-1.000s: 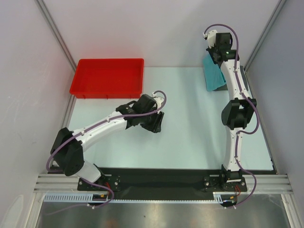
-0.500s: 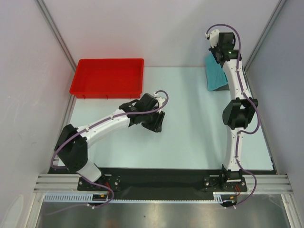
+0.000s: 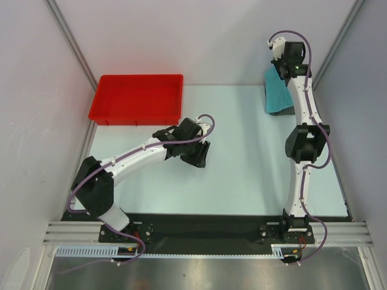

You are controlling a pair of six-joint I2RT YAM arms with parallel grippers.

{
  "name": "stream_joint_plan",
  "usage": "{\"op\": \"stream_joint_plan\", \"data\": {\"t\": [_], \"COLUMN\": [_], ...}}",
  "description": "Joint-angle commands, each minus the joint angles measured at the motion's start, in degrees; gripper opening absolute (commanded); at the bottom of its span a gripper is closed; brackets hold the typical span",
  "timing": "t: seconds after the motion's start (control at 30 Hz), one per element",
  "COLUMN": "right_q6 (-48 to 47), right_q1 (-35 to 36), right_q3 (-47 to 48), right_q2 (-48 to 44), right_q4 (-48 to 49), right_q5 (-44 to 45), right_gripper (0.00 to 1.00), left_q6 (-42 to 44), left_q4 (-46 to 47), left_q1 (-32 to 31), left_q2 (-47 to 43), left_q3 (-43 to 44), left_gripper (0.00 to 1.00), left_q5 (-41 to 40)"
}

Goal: Fold and stack the t-shirts
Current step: Neatly place the folded tshirt to the corner

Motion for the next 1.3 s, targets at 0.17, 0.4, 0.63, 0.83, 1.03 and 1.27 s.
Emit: {"op": "stream_joint_plan", "data": {"t": [0.17,0.4,0.63,0.83,1.03,1.27], "right_q6": [-1.4,-2.2,-3.3,-4.3,-5.0,-5.0], "right_q1": [-2.0,-3.3,-4.6,-5.3,-6.0,-6.9], "right_q3": [3.2,3.2,3.1,2.9,2.9,2.8], "right_q2": [2.7,4.0,6.0,7.7,9.6,11.6], "right_q4": [5.7,8.0,10.8,14.0,16.9,18.2], "right_q5": [-2.0,-2.9,-4.3,-4.8,-5.4,-5.3], "right_gripper": [0.0,0.0,0.0,0.0,0.0,0.0], "left_q6": [0.7,0.8,1.0,1.3,1.6,1.8], "left_q4": [-0.1,-0.7,-1.3,-1.5,-2.2,-3.5], "left_q1": [0.5,0.6,0.7,0.8,1.0,1.1], "left_q2": [0.6,1.2,2.2,3.3,4.7,6.3], "left_q3": [1.8,2.2,2.6,3.1,4.0,5.5], "left_gripper": [0.52,0.52,0.52,0.52,0.52,0.51], "left_q5": [1.1,1.0,0.8,0.8,0.8,0.3]}}
